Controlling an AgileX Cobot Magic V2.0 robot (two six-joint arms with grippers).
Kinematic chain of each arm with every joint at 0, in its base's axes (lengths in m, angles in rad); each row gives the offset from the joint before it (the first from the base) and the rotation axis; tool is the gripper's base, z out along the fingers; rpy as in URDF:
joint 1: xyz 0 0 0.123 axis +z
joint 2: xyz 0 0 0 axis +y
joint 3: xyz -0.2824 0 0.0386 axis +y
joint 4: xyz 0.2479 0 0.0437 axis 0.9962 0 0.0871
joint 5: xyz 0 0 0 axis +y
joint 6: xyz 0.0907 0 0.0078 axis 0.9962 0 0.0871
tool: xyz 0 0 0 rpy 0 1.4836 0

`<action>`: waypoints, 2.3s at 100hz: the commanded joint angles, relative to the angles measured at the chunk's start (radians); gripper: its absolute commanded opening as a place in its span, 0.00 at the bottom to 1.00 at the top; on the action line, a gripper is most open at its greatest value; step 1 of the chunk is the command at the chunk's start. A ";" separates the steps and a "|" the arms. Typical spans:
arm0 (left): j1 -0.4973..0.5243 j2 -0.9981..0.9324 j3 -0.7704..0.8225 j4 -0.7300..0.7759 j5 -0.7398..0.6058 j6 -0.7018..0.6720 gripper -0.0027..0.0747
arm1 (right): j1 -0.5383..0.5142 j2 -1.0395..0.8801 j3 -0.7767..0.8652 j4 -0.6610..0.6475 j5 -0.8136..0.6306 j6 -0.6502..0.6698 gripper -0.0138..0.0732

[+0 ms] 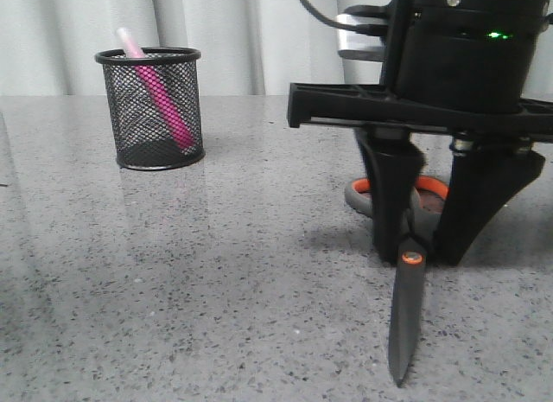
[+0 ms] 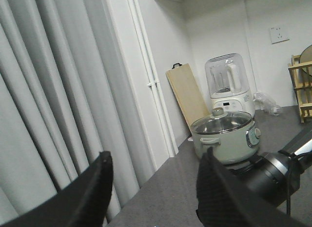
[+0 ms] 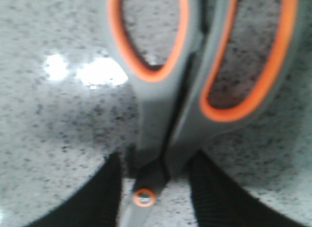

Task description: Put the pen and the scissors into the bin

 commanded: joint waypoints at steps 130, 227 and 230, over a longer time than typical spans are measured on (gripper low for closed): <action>-0.007 -0.229 -0.023 0.139 -0.136 -0.088 0.26 | 0.034 0.224 -0.423 -0.354 -1.185 -0.150 0.08; -0.007 -0.271 -0.023 0.232 -0.127 -0.168 0.24 | 0.073 0.282 -0.420 -0.360 -1.129 -0.150 0.54; -0.007 -0.272 -0.023 0.233 -0.127 -0.168 0.24 | 0.073 0.282 -0.420 -0.360 -1.129 -0.150 0.57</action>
